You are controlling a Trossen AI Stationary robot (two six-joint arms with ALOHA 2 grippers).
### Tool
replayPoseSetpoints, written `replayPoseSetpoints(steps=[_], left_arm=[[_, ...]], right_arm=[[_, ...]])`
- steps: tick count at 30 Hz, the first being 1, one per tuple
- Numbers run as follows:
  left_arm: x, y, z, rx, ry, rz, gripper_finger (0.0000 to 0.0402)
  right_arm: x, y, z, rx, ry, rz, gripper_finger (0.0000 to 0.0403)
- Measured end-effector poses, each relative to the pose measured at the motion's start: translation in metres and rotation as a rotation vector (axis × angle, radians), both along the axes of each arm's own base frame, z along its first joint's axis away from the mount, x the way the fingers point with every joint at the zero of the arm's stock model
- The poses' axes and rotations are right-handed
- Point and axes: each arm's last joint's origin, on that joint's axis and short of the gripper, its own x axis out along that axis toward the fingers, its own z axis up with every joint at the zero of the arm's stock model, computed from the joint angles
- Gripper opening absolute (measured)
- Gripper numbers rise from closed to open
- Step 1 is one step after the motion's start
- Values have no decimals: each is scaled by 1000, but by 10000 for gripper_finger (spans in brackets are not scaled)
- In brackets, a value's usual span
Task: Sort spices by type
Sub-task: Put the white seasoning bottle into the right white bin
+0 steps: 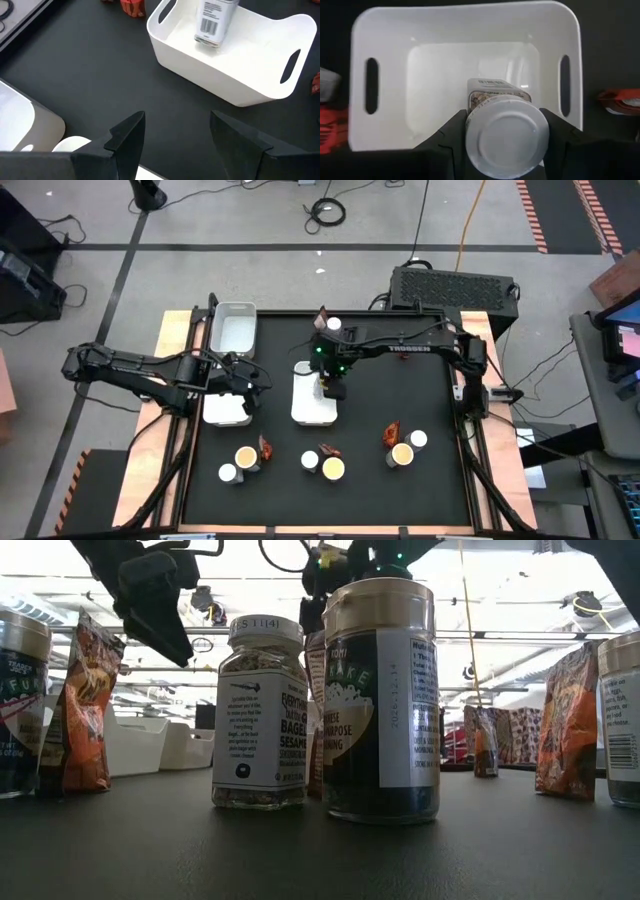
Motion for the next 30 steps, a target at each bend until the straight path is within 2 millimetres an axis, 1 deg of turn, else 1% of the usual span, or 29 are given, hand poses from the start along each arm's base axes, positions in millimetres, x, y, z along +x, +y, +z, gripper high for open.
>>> replayPoseSetpoints(steps=[14, 19, 25, 30], left_arm=[[0, 0, 0, 2, 4, -2, 226], [0, 0, 0, 11, 8, -14, 226], [0, 0, 0, 11, 8, -15, 226], [0, 0, 0, 15, 8, -20, 226]], right_arm=[[0, 0, -2, -4, 10, 6, 146], [-2, -1, -3, -28, 35, 1, 146], [-3, -2, -10, -75, 40, -5, 146], [-2, -4, -10, -115, 38, -23, 146]])
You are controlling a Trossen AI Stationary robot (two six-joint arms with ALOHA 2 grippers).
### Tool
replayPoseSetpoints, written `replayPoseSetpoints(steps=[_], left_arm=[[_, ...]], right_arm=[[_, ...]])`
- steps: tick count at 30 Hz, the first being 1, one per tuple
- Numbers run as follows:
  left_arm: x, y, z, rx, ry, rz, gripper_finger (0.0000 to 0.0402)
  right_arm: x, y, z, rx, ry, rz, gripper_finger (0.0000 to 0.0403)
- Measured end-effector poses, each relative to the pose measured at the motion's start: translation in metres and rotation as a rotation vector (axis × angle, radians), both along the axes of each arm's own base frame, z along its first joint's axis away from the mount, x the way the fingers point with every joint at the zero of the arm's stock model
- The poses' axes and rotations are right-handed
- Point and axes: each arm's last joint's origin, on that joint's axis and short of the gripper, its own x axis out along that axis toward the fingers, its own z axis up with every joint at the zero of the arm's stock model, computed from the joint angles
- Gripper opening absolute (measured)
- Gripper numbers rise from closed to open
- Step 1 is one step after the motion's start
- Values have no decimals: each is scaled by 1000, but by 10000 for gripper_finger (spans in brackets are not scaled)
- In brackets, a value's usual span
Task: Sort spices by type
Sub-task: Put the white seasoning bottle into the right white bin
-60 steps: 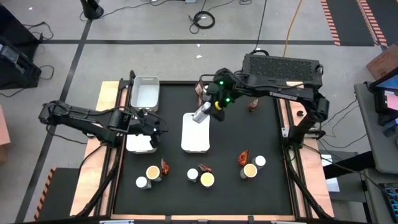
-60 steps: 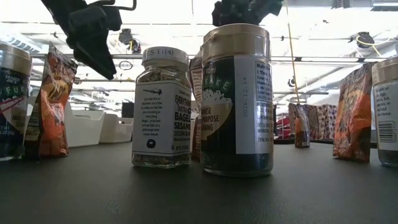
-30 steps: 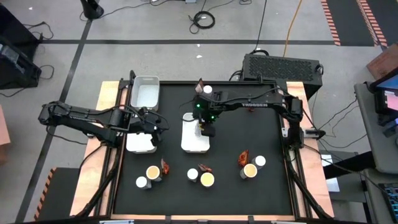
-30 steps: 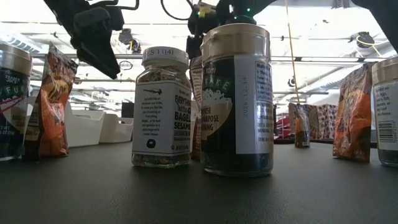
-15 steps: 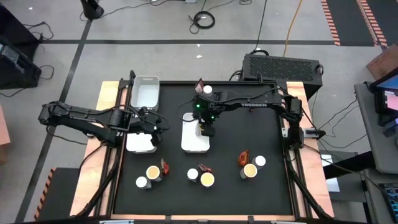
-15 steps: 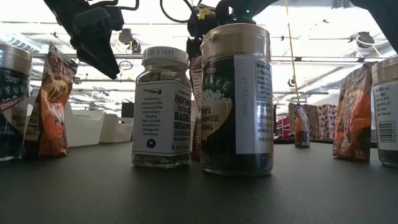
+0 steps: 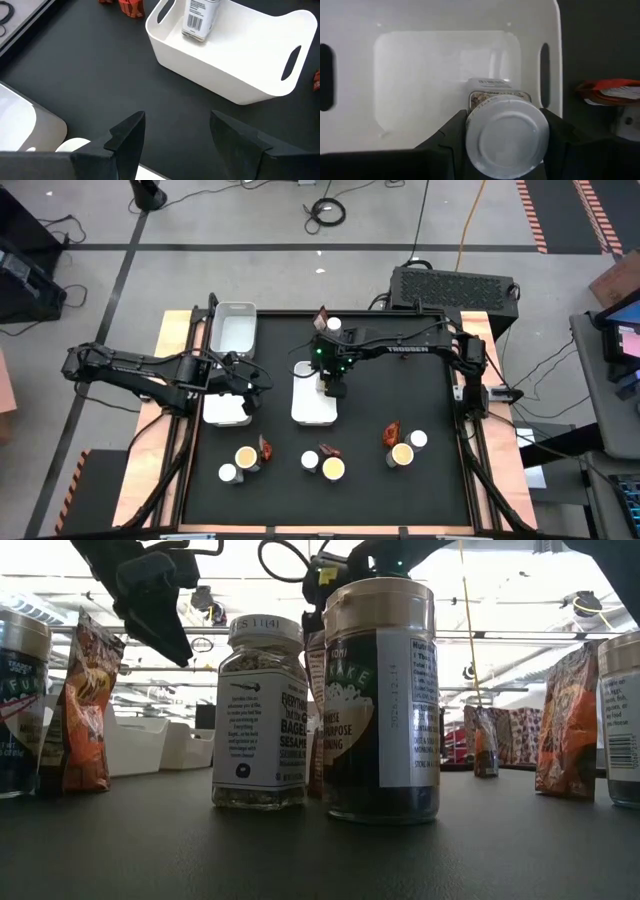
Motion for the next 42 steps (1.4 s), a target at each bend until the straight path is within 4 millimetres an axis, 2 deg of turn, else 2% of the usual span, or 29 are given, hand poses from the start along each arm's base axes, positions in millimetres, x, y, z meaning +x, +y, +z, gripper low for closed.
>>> replayPoseSetpoints(steps=[10, 20, 26, 30, 36, 42], left_arm=[[0, 0, 0, 0, -1, 1, 226], [0, 0, 0, -4, -2, 4, 226], [0, 0, 0, -4, -3, 5, 226], [0, 0, 0, -4, -3, 5, 226], [3, -2, 2, -45, -24, -75, 226], [6, -11, 14, -155, -58, -230, 226]], right_arm=[[-1, -4, 0, -40, 11, 8, 150], [-2, -3, -1, -40, 26, 14, 227], [-1, -4, 3, -48, 14, 25, 244], [2, -4, 18, -53, -2, 29, 242], [2, 0, 59, -60, -7, 51, 242], [-1, 20, 94, 9, -31, 103, 242]])
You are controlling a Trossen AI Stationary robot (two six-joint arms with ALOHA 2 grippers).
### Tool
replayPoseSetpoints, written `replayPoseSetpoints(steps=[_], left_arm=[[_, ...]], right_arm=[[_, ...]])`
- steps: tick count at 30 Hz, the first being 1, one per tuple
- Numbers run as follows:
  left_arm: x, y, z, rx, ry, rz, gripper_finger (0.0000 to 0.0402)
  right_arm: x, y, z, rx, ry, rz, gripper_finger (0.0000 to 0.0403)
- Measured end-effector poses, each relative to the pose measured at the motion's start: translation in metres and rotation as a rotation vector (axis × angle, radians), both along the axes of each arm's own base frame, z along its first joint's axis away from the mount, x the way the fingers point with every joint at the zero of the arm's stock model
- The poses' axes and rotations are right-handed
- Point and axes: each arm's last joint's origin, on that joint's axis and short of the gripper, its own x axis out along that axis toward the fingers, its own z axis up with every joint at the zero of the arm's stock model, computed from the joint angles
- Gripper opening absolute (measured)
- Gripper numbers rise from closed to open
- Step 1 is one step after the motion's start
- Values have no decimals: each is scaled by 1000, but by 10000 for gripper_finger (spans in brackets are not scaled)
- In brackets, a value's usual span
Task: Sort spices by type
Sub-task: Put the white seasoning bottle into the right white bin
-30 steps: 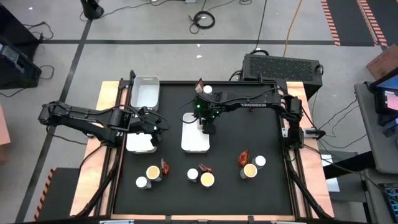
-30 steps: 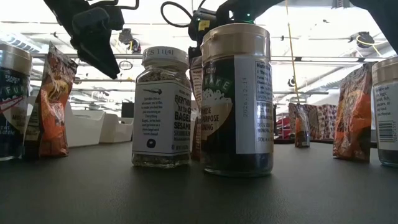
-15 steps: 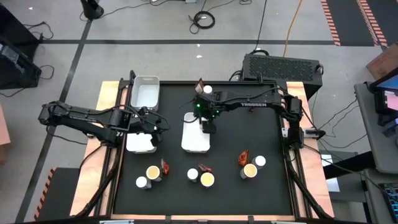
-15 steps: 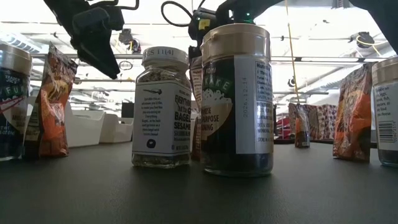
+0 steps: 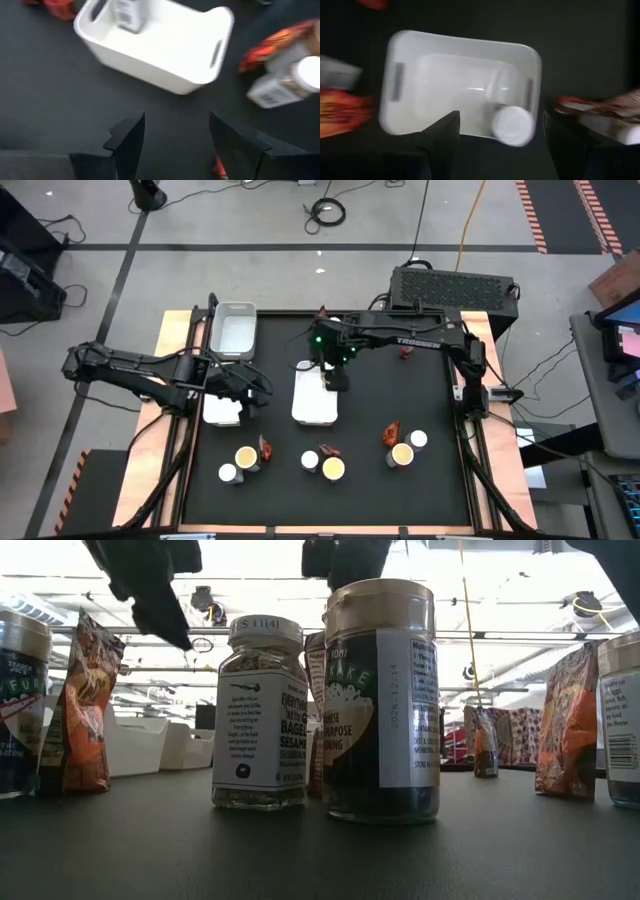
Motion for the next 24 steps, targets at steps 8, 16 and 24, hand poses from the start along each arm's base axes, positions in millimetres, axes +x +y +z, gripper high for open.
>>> replayPoseSetpoints(steps=[8, 16, 24], left_arm=[[-13, -29, 35, -142, 45, -111, 226], [-38, -72, 47, -249, 126, -109, 226], [-58, -118, 38, -330, 208, -98, 226]], right_arm=[[-6, 42, 11, 52, 21, 78, 242], [-5, 93, 17, 66, -32, 164, 242], [-1, 136, 17, 79, -115, 228, 242]])
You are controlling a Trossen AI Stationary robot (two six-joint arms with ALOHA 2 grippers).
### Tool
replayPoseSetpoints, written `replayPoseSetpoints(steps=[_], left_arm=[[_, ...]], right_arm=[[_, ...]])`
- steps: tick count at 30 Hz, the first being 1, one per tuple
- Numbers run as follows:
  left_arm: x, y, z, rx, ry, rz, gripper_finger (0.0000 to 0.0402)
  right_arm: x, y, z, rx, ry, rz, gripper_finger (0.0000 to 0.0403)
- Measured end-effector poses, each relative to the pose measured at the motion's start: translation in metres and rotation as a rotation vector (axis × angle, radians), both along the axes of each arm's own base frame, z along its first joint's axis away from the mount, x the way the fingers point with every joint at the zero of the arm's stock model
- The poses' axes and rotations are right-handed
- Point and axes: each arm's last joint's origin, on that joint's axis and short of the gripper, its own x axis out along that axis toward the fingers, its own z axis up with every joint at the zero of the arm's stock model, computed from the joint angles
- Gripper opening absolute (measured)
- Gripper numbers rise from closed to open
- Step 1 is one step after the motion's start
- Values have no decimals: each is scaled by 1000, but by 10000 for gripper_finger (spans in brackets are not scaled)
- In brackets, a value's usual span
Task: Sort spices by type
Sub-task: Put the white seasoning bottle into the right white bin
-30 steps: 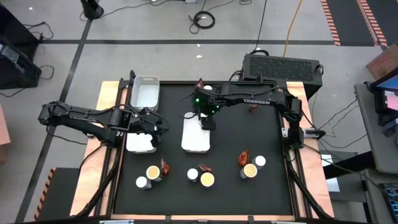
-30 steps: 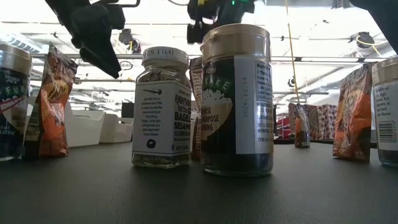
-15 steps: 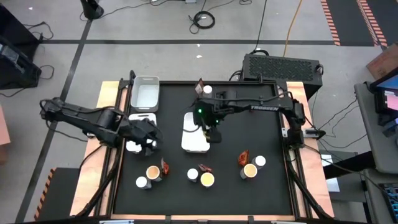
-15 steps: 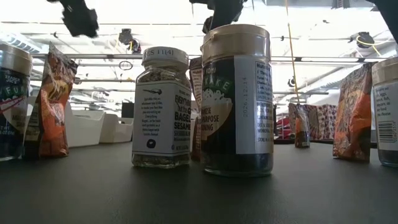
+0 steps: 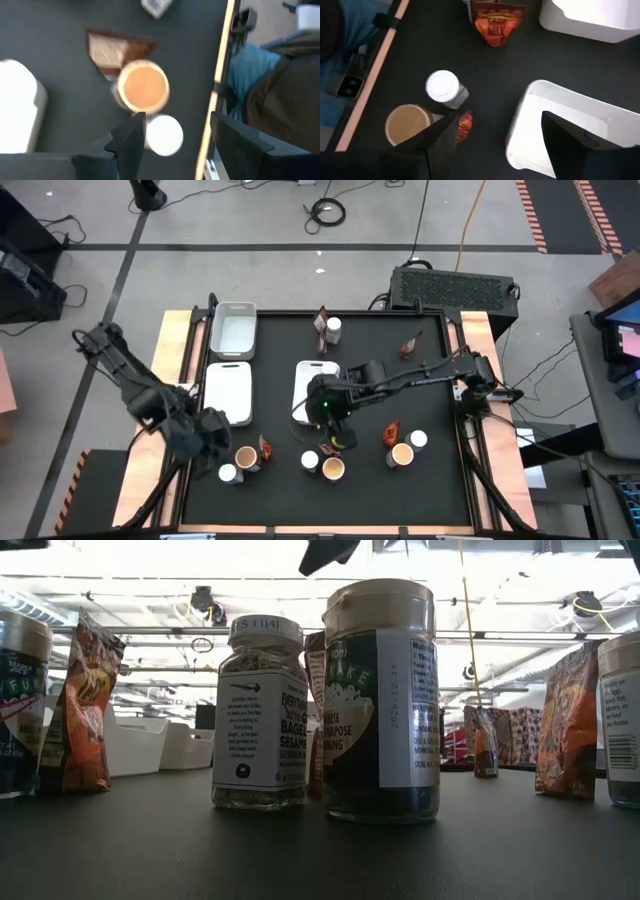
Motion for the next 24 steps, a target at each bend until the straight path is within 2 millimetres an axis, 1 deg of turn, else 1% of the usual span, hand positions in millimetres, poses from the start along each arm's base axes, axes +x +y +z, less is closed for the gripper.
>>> replayPoseSetpoints(steps=[2, 6, 12, 19, 24], left_arm=[[-3, -11, -5, -6, 34, -1, 226], [-6, -28, -15, 3, 89, -1, 226], [0, -50, -32, 51, 111, -35, 226], [4, -62, -56, 187, 196, -52, 226], [7, -66, -64, 248, 194, -86, 226]], right_arm=[[-1, 8, 0, -25, -13, -19, 242], [0, 16, -1, -55, -22, -39, 242], [1, 19, 0, -39, -46, -53, 242], [3, 19, 1, -51, -64, -33, 242], [3, 19, 1, -63, -69, -12, 242]])
